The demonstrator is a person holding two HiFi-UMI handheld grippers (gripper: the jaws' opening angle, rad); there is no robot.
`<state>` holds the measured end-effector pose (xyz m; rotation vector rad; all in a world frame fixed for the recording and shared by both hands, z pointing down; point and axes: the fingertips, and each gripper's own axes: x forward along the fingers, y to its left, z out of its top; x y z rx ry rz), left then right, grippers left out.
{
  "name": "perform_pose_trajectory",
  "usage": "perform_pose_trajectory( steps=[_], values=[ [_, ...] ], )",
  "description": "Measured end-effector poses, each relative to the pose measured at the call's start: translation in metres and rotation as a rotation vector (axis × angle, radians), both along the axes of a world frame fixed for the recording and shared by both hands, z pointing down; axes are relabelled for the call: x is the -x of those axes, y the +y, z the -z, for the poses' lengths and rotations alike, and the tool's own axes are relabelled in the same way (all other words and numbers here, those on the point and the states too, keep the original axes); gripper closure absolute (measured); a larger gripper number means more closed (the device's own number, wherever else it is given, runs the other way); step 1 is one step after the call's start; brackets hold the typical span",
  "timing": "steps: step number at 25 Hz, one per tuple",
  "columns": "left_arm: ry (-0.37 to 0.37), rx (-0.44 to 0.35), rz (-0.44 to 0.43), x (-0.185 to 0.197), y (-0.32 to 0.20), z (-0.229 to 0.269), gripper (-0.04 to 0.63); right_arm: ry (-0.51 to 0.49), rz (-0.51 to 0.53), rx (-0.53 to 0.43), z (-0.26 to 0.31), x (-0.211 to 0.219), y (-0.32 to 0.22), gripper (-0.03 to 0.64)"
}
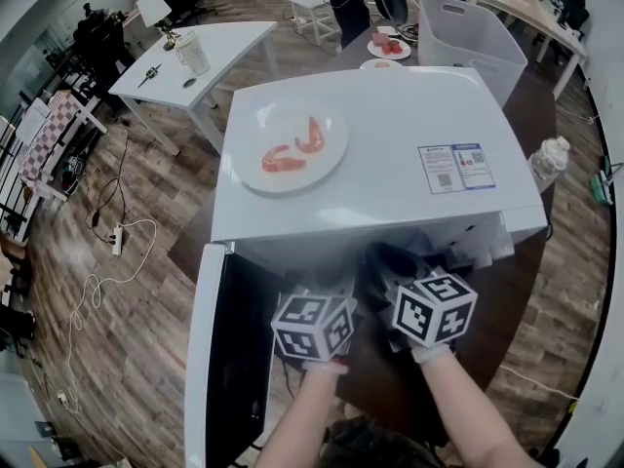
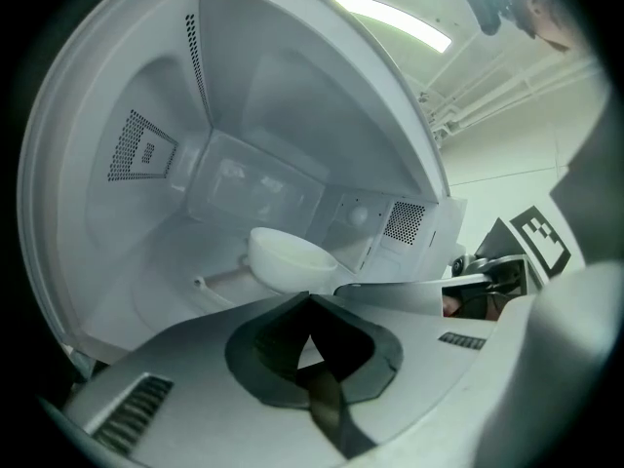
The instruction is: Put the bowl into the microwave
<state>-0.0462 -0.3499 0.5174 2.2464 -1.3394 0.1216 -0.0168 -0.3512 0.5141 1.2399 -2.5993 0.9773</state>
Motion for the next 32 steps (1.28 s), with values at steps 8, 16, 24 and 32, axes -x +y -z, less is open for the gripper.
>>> perform_pose_trajectory(
  steps=[8, 16, 24, 32],
  values=[
    [0.015, -0.021, -0.010, -0.005, 0.017, 0.005, 0.591, 0.064, 0.035, -0.054, 0.006, 0.004, 0.017, 0.612],
    [0.031, -0.056, -0.004, -0.008, 0.042, 0.014, 0.591, 0.075, 0.032, -0.098, 0.016, 0.001, 0.037, 0.614],
    [0.038, -0.075, -0.012, -0.012, 0.074, 0.027, 0.591, 0.067, 0.030, -0.110, 0.029, -0.003, 0.066, 0.615],
    [0.043, -0.098, -0.019, -0.014, 0.109, 0.045, 0.591, 0.067, 0.026, -0.131, 0.047, -0.005, 0.101, 0.615]
  ],
)
